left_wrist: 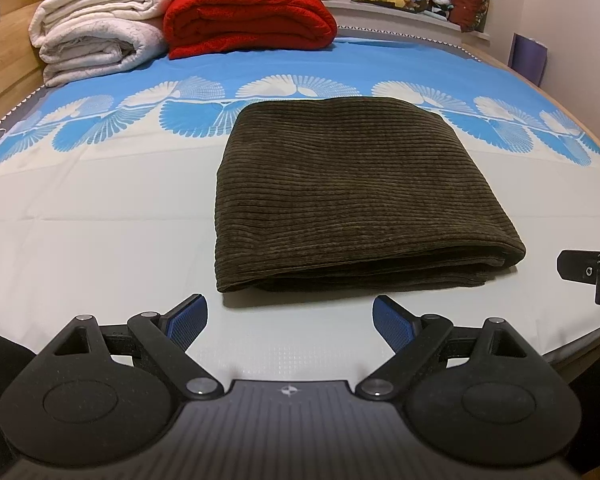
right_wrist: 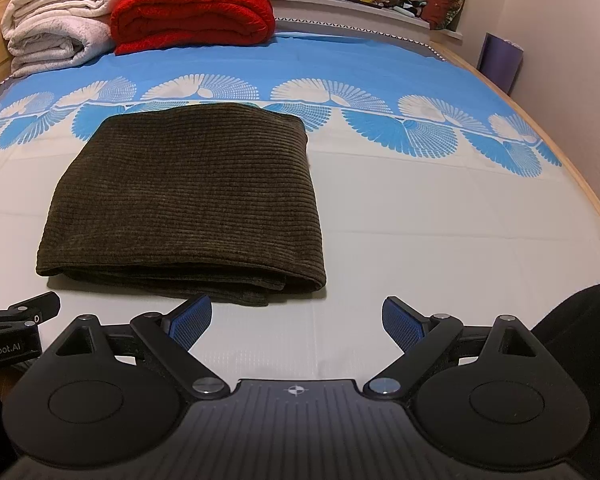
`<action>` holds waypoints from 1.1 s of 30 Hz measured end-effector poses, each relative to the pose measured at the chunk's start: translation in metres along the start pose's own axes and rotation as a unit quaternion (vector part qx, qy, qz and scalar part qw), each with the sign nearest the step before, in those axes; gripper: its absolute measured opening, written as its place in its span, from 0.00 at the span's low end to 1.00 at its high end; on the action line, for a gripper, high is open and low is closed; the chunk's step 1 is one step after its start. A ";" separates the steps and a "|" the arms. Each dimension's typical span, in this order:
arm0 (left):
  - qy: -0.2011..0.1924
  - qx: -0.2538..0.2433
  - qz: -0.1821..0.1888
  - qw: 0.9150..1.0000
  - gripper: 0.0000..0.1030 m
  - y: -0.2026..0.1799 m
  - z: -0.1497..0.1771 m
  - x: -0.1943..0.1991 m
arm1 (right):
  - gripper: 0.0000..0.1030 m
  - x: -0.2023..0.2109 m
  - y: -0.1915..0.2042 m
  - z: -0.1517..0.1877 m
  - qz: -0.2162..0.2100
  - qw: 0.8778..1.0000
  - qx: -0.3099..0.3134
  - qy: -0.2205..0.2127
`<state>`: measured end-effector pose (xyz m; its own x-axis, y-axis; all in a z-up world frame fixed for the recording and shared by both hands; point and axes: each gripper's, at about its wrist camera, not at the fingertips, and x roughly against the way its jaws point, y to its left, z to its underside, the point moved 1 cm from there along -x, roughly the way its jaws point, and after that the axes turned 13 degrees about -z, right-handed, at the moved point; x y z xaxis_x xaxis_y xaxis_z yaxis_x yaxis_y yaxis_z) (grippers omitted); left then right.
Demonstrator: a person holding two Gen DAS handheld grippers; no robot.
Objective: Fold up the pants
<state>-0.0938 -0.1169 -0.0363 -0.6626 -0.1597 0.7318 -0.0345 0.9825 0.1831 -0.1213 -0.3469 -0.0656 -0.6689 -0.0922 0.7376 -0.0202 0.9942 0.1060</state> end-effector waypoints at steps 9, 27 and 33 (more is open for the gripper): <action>-0.002 -0.001 0.002 1.000 0.90 -0.001 0.000 0.000 | 0.90 0.000 -0.001 0.000 0.000 1.000 0.001 0.000; -0.001 -0.002 0.004 1.000 0.90 -0.003 0.000 0.000 | 0.90 -0.001 -0.004 0.003 -0.001 1.000 0.007 0.003; -0.002 -0.002 0.004 1.000 0.90 -0.003 0.000 0.000 | 0.90 -0.001 -0.004 0.003 -0.001 1.000 0.008 0.004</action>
<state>-0.0936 -0.1201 -0.0367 -0.6652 -0.1515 0.7311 -0.0264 0.9834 0.1797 -0.1228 -0.3504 -0.0687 -0.6631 -0.0947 0.7425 -0.0331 0.9947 0.0973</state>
